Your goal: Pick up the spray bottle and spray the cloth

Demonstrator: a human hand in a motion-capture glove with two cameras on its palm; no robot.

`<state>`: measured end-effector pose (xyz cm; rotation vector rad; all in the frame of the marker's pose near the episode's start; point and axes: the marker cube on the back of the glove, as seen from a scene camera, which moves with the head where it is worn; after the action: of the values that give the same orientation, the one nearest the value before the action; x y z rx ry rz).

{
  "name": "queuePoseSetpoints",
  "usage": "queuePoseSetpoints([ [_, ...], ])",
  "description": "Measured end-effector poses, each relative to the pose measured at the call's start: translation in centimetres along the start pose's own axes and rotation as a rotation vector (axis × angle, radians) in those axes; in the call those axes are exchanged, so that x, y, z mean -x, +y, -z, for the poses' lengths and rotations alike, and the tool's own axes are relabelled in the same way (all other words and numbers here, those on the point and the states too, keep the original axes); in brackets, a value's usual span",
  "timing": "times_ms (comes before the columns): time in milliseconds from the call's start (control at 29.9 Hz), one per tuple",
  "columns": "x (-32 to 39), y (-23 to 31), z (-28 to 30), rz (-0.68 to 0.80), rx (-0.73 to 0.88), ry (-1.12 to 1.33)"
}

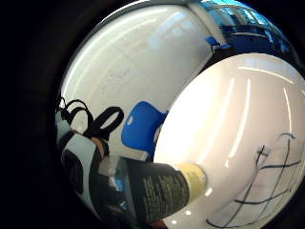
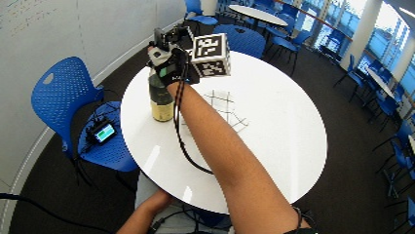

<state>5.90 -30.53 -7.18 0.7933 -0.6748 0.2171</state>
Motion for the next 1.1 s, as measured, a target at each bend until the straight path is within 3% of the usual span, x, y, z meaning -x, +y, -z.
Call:
queuePoseSetpoints([
  [601,-4.4,3.0,0.3,-0.101,0.073,-0.008],
  [1102,-9.0,8.1,-2.6,-0.314,0.456,0.096],
])
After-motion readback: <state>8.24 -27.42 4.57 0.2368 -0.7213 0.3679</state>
